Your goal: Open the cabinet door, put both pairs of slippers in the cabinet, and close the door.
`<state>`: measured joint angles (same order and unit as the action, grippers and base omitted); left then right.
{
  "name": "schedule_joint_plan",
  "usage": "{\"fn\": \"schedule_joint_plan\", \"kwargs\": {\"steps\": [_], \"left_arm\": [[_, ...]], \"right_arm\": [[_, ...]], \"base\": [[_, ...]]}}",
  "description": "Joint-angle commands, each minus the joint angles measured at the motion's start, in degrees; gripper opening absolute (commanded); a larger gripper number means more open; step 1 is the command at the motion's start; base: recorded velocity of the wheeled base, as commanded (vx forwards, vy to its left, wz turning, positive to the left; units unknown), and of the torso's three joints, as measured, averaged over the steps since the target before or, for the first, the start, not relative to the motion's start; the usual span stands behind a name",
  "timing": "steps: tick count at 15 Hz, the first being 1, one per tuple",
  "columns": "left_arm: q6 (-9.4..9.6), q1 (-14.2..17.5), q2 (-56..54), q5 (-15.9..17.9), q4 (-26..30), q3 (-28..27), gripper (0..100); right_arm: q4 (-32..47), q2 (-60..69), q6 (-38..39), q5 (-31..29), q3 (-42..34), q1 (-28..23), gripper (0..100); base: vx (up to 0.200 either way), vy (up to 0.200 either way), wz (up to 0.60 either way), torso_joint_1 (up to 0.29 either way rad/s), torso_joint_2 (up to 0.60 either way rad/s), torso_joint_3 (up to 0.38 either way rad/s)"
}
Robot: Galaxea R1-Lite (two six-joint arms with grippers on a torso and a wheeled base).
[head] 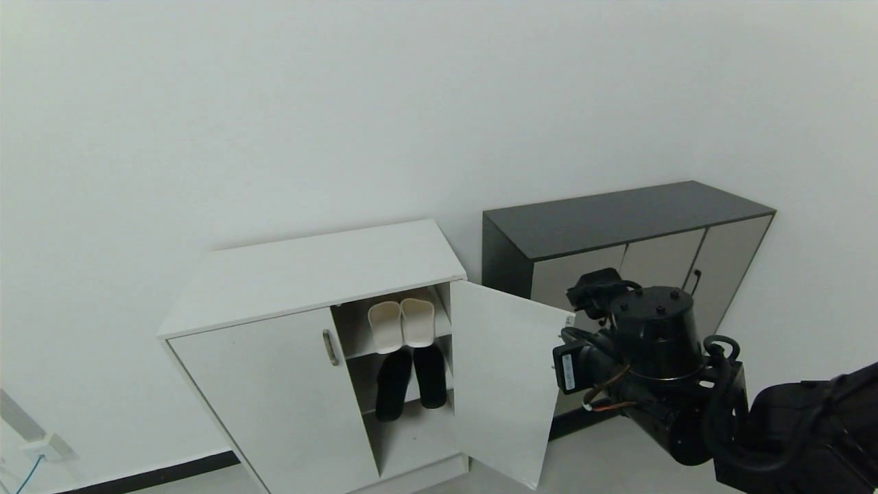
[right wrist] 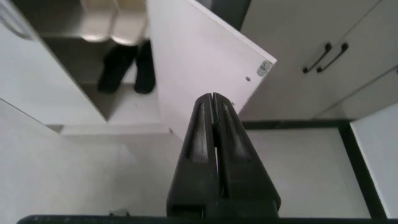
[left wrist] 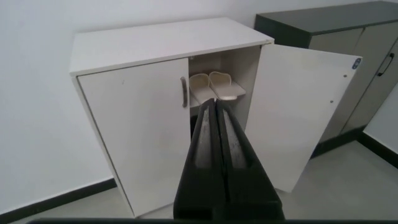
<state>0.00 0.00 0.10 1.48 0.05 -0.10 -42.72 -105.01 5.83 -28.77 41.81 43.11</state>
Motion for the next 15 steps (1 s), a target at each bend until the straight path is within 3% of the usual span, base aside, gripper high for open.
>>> {"fn": "schedule_joint_plan", "kwargs": {"steps": [1,5,11,15], "left_arm": [[0.00,0.00,-0.01,-0.07,0.04,0.01,0],[0.00,0.00,-0.01,0.02,-0.05,0.01,0],[0.00,0.00,-0.01,0.02,0.04,0.01,0],[0.00,0.00,-0.01,0.02,0.04,0.01,0]], "right_arm": [[-0.97,-0.99,-0.20,-0.06,-0.07,-1.97,0],[-0.88,-2.74,0.24,0.82,3.27,-5.05,0],[7.03,-9.07,4.54,8.12,14.00,-12.34,0],[7.74,-14.35,5.42,12.07,19.97,-17.62,0]], "base": [[0.000,0.000,0.00,0.000,0.00,0.000],[0.000,0.000,0.00,0.000,0.00,0.000],[0.000,0.000,0.00,0.000,0.00,0.000],[0.000,0.000,0.00,0.000,0.00,0.000]]}}
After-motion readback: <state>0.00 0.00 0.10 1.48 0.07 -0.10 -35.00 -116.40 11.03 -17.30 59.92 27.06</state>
